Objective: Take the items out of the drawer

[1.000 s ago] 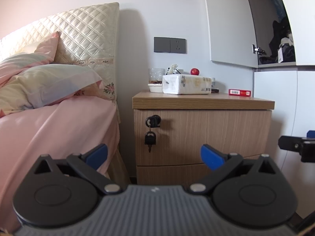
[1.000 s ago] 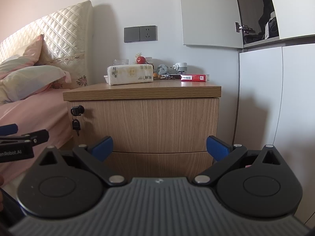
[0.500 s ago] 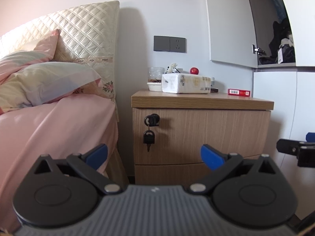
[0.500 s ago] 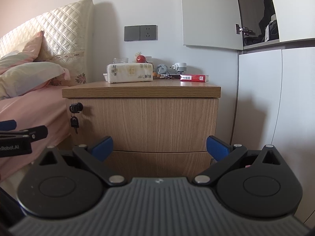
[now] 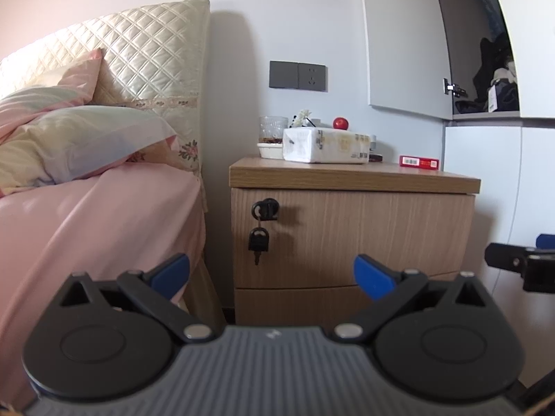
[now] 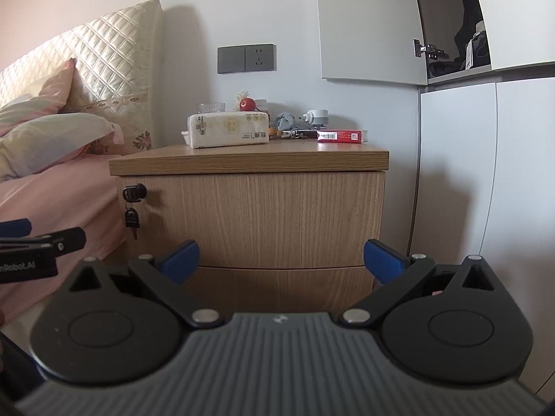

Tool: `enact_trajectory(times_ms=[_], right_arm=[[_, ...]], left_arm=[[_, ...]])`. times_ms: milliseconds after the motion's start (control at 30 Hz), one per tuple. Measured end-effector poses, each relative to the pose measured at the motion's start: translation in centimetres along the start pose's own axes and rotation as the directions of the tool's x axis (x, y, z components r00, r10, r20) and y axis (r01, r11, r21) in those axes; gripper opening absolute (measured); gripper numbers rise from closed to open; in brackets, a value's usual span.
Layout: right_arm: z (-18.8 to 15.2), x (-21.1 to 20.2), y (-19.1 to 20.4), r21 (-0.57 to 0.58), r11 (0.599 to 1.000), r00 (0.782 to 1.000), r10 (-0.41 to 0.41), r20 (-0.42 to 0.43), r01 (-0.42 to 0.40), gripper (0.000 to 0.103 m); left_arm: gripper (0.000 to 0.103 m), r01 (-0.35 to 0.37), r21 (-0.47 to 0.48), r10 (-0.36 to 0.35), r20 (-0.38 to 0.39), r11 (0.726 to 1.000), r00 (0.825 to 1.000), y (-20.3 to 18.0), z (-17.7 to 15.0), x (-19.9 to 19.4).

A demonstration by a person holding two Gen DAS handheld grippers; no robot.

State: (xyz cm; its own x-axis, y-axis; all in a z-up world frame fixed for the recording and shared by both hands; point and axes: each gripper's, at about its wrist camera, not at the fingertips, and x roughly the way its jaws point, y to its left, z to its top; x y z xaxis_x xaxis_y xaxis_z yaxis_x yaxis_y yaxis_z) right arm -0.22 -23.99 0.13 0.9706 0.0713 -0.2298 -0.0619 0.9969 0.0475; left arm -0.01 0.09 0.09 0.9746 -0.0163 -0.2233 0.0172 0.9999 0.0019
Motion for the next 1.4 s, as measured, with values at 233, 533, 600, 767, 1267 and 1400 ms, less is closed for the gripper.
enact_trajectory(times_ms=[233, 533, 600, 767, 1267, 1400], right_arm=[[0.0, 0.0, -0.2, 0.004, 1.0, 1.0, 0.001, 0.003, -0.001, 0.103], [0.0, -0.4, -0.8, 0.025, 1.0, 1.0, 0.01, 0.013, -0.01, 0.103], [0.1, -0.5, -0.9, 0.03, 0.999, 1.0, 0.017, 0.02, -0.018, 0.103], [0.2, -0.8, -1.2, 0.042, 0.998, 0.999, 0.035, 0.036, -0.036, 0.103], [3.5, -3.0, -4.0, 0.209, 0.975, 0.995, 0.067, 0.074, -0.081, 0.103], [4.2, -3.3, -3.9, 0.185, 0.979, 0.994, 0.068, 0.086, -0.083, 0.103]], left_arm=[[0.103, -0.002, 0.006, 0.002, -0.001, 1.0, 1.0, -0.2, 0.0, 0.1], [0.103, 0.002, 0.0, -0.002, -0.003, 1.0, 1.0, -0.2, -0.1, 0.2], [0.103, 0.002, 0.006, -0.002, 0.001, 1.0, 1.0, -0.3, -0.1, 0.2], [0.103, 0.019, -0.005, -0.019, 0.011, 1.0, 1.0, -0.4, 0.2, 0.2], [0.103, 0.011, -0.034, -0.009, 0.067, 0.999, 0.998, -0.5, 2.7, -0.8], [0.103, 0.007, -0.03, -0.005, 0.066, 1.0, 0.998, -0.5, 2.9, -0.6]])
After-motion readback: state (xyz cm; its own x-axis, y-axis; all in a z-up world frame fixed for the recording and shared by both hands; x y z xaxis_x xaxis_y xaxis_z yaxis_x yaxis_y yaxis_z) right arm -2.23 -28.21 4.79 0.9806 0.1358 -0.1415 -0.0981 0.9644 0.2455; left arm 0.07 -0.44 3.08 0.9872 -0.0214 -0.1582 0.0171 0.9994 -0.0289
